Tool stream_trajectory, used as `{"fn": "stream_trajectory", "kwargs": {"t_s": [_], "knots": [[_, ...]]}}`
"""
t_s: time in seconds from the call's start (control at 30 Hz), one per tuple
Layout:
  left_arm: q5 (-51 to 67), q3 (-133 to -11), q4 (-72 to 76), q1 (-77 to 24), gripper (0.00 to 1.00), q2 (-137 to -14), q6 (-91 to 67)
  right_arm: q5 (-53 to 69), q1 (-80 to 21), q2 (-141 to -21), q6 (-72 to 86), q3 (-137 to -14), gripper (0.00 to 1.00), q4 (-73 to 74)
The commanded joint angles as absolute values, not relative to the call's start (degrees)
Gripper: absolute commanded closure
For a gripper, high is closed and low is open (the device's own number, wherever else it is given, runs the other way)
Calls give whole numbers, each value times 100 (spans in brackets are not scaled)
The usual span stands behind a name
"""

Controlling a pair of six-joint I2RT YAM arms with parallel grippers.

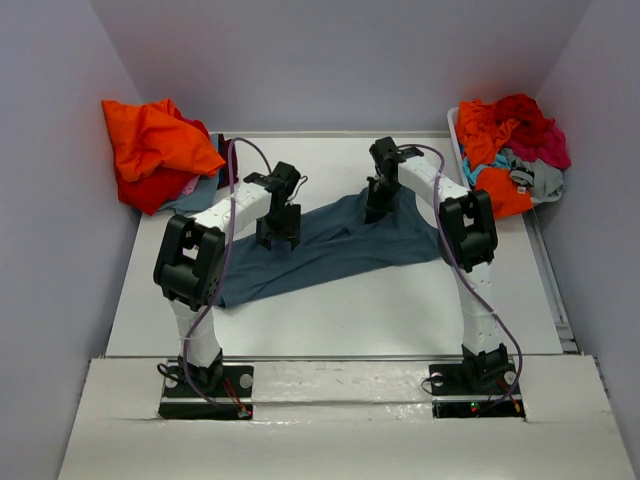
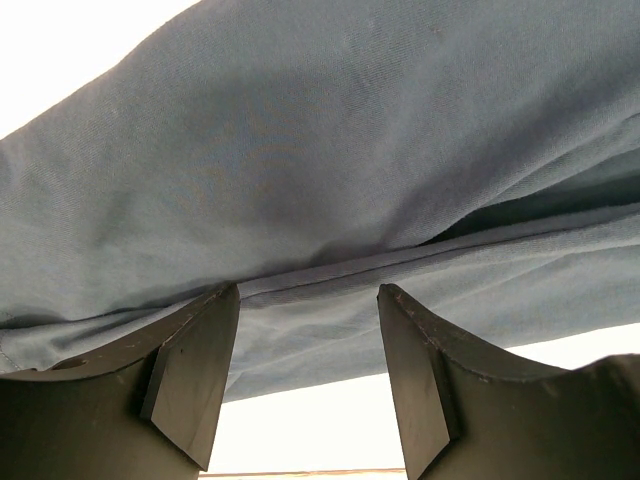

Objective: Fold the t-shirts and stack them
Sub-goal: Fold the tshirt

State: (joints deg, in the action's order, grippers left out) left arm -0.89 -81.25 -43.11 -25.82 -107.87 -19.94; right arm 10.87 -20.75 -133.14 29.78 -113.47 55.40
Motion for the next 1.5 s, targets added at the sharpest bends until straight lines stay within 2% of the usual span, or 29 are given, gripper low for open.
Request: {"fn": "stream_trajectory", "kwargs": {"t_s": [0.0, 0.43, 1.0, 1.47], "knots": [[-88, -8095, -4412, -2610, 31, -10714, -1907, 1099, -2153, -13236, 2936, -11408, 93, 5449], [-70, -8095, -4395, -2663, 31, -10749, -1934, 1142, -2206, -13192, 2681, -11900, 93, 5616], [-53, -8095, -4359, -2663, 32, -10811, -1942, 1916, -2373, -13078, 2241, -12190, 93, 5388], [-35, -7998, -4316, -2716, 31, -10758, -1960, 1749, -2373, -13500, 2426, -12840, 92, 5432]]}}
